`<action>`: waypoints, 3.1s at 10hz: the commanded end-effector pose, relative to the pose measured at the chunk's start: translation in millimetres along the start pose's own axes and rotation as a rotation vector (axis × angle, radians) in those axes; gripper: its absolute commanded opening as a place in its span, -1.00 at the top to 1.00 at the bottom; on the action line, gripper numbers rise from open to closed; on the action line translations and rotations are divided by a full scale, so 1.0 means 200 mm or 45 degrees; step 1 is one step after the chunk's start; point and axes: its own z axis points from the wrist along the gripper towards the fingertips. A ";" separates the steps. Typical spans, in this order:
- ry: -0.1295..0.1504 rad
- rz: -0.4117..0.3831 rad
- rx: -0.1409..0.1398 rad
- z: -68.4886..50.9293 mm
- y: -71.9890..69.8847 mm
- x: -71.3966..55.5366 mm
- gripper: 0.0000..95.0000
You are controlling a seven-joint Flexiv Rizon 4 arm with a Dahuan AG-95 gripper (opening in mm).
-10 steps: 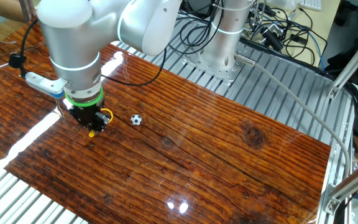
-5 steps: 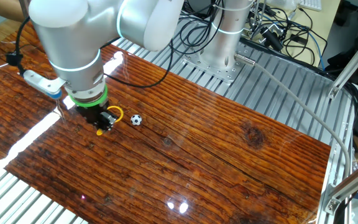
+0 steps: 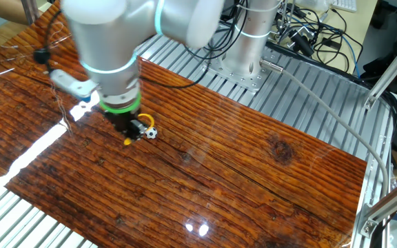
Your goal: Attach the bubble ring to the ball
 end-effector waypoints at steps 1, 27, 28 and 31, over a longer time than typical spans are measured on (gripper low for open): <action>0.002 0.003 -0.002 0.01 0.02 0.01 1.00; -0.064 -0.015 -0.061 0.04 0.14 -0.05 1.00; -0.060 0.006 -0.058 0.04 0.15 -0.05 1.00; 0.011 0.015 -0.052 0.03 0.17 -0.04 1.00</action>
